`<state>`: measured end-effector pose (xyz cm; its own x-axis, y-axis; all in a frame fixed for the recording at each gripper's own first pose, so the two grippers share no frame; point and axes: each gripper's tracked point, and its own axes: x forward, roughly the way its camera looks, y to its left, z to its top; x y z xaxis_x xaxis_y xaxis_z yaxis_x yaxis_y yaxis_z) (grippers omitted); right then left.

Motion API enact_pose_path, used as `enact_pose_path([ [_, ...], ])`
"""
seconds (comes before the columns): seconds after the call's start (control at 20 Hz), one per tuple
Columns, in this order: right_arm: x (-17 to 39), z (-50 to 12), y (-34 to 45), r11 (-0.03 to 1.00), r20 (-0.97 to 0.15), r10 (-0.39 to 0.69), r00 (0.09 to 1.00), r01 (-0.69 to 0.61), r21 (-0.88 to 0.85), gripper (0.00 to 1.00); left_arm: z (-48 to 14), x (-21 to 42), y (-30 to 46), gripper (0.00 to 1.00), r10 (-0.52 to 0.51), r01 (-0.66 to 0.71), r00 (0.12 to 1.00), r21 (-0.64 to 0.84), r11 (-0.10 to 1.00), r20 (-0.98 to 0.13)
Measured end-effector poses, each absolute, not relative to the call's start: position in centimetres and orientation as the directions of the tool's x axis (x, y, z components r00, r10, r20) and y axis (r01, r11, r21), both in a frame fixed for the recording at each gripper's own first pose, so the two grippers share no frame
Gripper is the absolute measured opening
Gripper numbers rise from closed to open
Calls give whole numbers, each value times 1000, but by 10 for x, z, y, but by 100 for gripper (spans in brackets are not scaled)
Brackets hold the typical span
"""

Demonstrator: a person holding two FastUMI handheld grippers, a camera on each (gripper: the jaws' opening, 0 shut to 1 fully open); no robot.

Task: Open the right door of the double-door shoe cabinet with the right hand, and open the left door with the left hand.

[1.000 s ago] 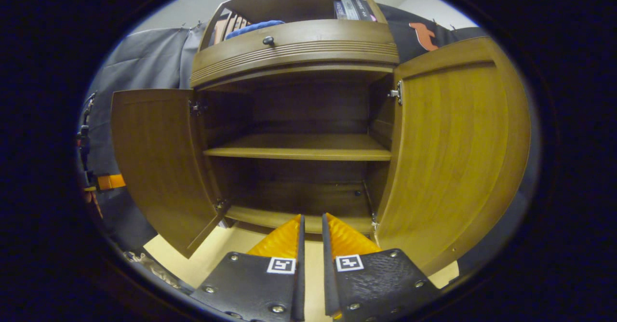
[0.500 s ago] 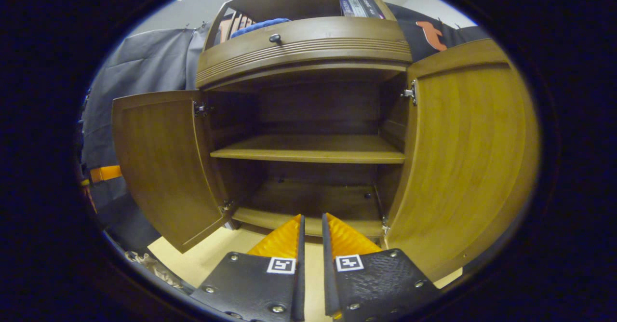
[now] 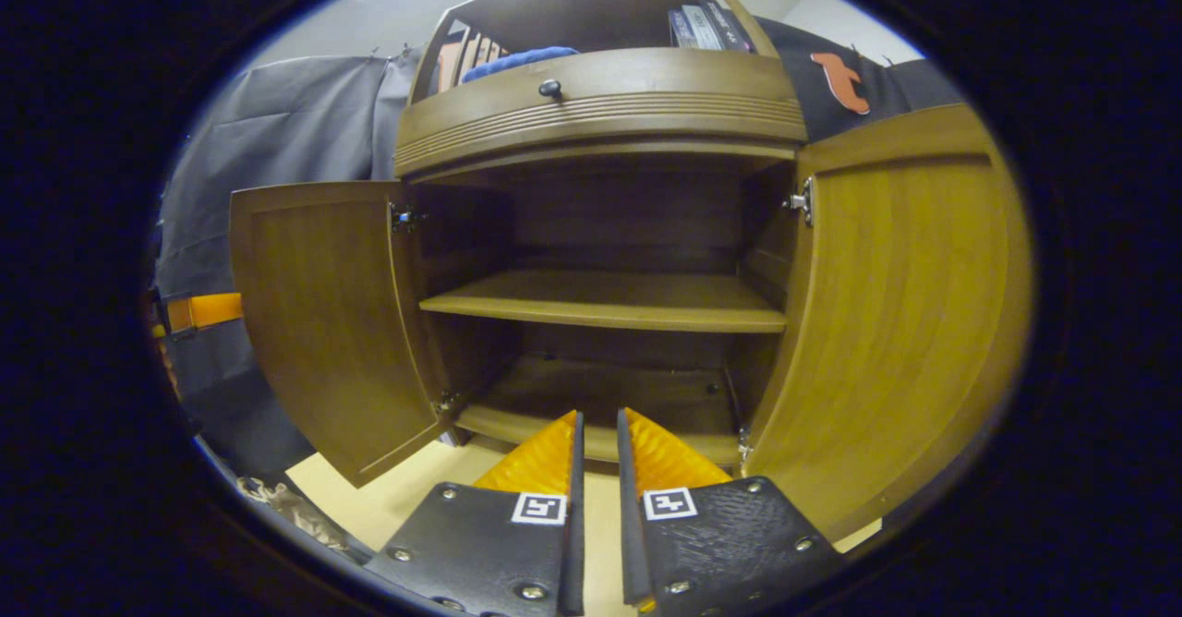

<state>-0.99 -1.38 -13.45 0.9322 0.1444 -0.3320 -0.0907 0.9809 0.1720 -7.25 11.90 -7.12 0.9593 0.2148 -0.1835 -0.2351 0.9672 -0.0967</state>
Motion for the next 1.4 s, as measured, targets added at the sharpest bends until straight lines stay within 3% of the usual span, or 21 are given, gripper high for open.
enact_pose_path([
  [0.15, -17, -114, -27, 986, -299, 112, 948, -68, 153, 16, -57, -58, 98, 14, 156, -172, 975, -95, 980, -159],
  [0.2, -18, -107, -32, 988, -286, 98, 953, -59, 144, 16, -53, -53, 90, 6, 135, -151, 979, -105, 983, -150],
  [0.65, -41, -60, -62, 991, -205, 0, 979, 27, 129, 16, -39, -18, 14, 6, -69, 54, 991, -131, 990, -112],
  [0.7, -42, -58, -64, 991, -202, -12, 979, 39, 129, 16, -37, -16, 5, 14, -91, 77, 990, -132, 988, -106],
  [0.8, -48, -54, -70, 989, -194, -34, 980, 60, 132, 16, -33, -12, -12, 14, -125, 113, 988, -127, 985, -91],
  [0.85, -51, -53, -75, 989, -190, -55, 980, 80, 128, 16, -30, -9, -17, 6, -127, 116, 989, -123, 986, -79],
  [0.9, -55, -49, -75, 988, -180, -53, 982, 77, 133, 17, -28, -7, -21, 23, -127, 118, 989, -116, 986, -72],
  [1.1, -66, -36, -88, 988, -142, -102, 985, 117, 104, 97, -25, -5, -35, 97, -128, 122, 991, -99, 988, -51],
  [1.4, -72, -32, -100, 985, -132, -134, 982, 146, 93, 97, -23, -5, -48, 96, -158, 153, 986, -104, 983, -46],
])
